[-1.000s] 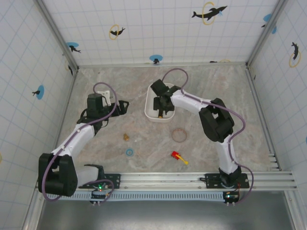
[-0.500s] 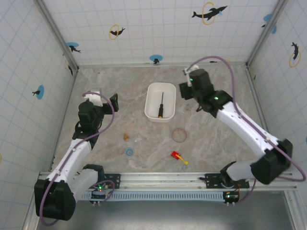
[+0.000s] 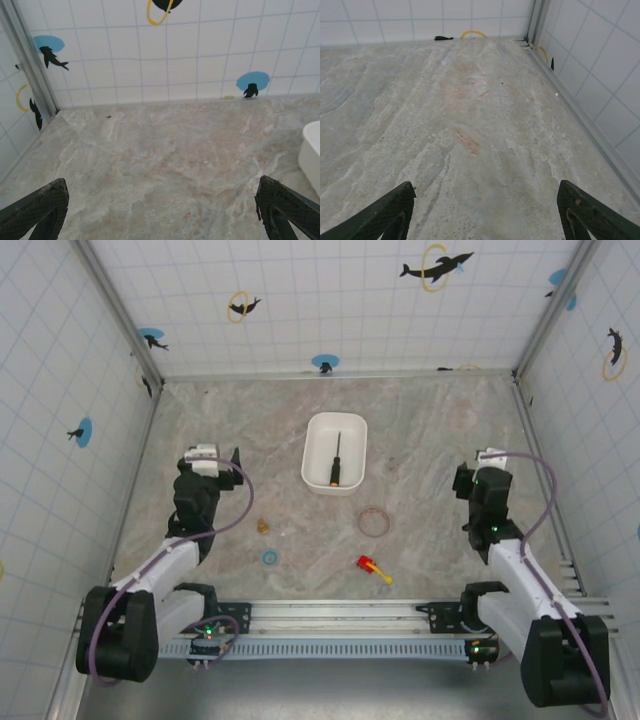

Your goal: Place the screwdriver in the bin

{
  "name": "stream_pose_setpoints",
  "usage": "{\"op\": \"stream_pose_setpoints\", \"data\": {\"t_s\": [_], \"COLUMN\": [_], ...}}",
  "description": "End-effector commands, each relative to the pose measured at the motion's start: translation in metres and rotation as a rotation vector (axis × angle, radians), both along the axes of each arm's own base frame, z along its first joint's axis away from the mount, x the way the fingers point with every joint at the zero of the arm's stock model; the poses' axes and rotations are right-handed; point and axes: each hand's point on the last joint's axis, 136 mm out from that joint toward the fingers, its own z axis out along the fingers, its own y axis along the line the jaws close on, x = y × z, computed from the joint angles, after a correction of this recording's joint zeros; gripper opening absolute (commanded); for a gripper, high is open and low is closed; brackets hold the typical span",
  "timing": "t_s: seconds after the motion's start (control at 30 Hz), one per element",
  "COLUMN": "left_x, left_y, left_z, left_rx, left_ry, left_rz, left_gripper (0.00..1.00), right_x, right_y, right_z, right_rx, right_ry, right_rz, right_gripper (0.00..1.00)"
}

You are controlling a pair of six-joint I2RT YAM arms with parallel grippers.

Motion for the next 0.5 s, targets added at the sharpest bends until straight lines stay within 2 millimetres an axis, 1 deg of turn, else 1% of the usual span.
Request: {"op": "stream_pose_setpoints", "data": {"t_s": [0.0, 0.1, 0.17, 0.23, 0.3, 0.4, 0.47], "left_x": [0.0, 0.0, 0.002, 0.006, 0.007, 0.011, 0.011], "left_y": [0.006, 0.001, -0.002, -0.002, -0.002, 0.002, 0.005], "left_z": [0.018, 0.01, 0.006, 0.006, 0.008, 0.0, -0.003], "left_rx": [0.025, 0.05, 0.057, 0.067, 0.08, 0.1, 0.105], "left_ry": [-0.13, -0.136, -0.136, -0.129, -0.145, -0.119, -0.107], "left_rz": [0.025, -0.007, -0.023, -0.027, -0.026, -0.008, -0.001], "left_gripper": [0.97, 0.97, 0.97, 0.97, 0.97, 0.97, 0.97], "right_x": [0.007, 0.004, 0.004, 0.009, 0.019, 0.033, 0.035], "right_y": [-0.007, -0.014, -0.02, -0.021, -0.017, -0.015, -0.015], "right_z": [0.035, 0.028, 0.022, 0.019, 0.017, 0.003, -0.004], "right_rx": [0.053, 0.066, 0.064, 0.066, 0.063, 0.06, 0.06], "right_ry": [-0.285, -0.354, -0.369, -0.375, -0.368, -0.316, -0.315], "right_rz": [-0.02, -0.053, -0.084, -0.09, -0.069, -0.056, -0.062], "right_gripper": [0.76, 0.77, 0.77, 0.76, 0.76, 0.76, 0.76]}}
